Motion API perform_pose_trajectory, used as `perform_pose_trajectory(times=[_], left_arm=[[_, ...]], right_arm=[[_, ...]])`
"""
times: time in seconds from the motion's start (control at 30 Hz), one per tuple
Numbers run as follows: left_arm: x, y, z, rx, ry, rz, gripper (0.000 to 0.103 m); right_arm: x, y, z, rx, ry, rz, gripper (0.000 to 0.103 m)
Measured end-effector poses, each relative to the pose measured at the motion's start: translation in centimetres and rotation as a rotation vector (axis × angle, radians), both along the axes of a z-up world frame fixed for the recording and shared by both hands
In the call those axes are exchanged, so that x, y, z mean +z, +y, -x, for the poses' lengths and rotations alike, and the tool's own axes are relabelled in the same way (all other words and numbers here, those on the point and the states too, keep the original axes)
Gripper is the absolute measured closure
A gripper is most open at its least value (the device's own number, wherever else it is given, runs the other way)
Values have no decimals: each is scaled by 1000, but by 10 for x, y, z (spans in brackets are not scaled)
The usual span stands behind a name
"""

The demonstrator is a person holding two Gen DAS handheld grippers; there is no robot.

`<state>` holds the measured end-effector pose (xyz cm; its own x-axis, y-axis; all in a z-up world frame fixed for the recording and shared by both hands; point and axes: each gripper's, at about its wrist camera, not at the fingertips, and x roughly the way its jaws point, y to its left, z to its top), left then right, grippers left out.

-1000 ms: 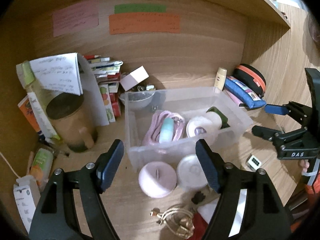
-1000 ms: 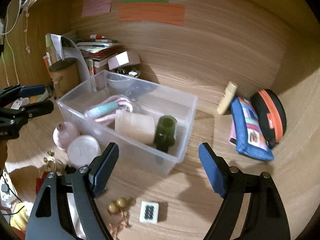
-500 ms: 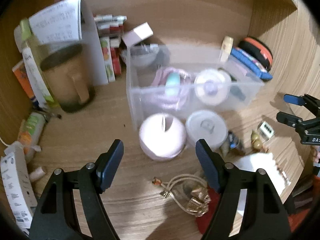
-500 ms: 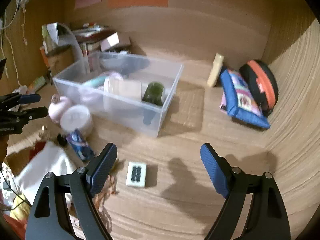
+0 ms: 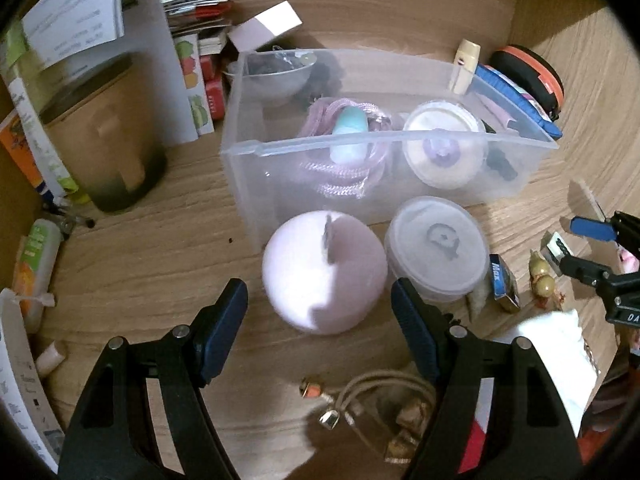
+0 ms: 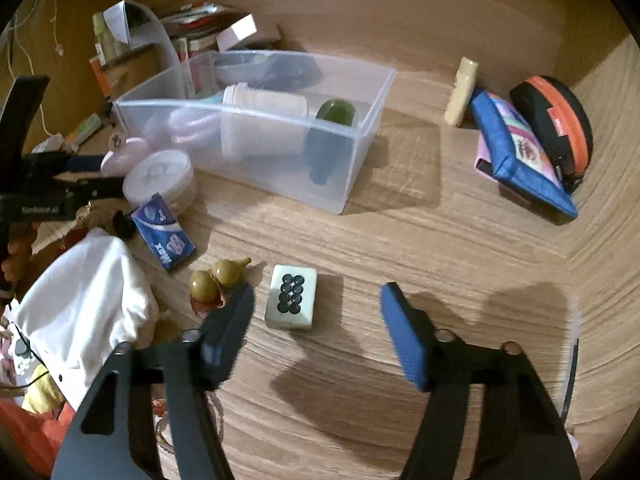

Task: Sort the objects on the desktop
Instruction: 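Grasp the white domino tile with the right gripper, then place the domino tile in the bin while the left grasps the pink round container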

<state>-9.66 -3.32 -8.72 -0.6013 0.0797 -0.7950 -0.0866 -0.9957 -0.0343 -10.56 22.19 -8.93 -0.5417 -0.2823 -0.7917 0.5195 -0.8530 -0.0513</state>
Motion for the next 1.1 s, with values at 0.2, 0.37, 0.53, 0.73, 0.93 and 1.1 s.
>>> perform_pose_trajectory(times=[0.2, 0.37, 0.53, 0.73, 0.93, 1.1], left_arm=[[-3, 4, 7, 2, -4, 12, 36], [-8, 5, 11, 9, -6, 18, 41], [-11, 3, 9, 19, 4, 4, 41], [-7, 0, -2, 49, 52, -13, 41], [14, -3, -11, 59, 108, -40, 41], [40, -5, -18, 64, 170, -56, 41]], right_arm=[[-10, -3, 5, 20, -32, -15, 64], [-9, -8, 5, 44, -23, -17, 81], [-6, -6, 6, 48, -19, -6, 81], [7, -2, 11, 29, 4, 36, 81], [24, -3, 13, 21, 49, 57, 81], [38, -4, 18, 24, 91, 71, 81]])
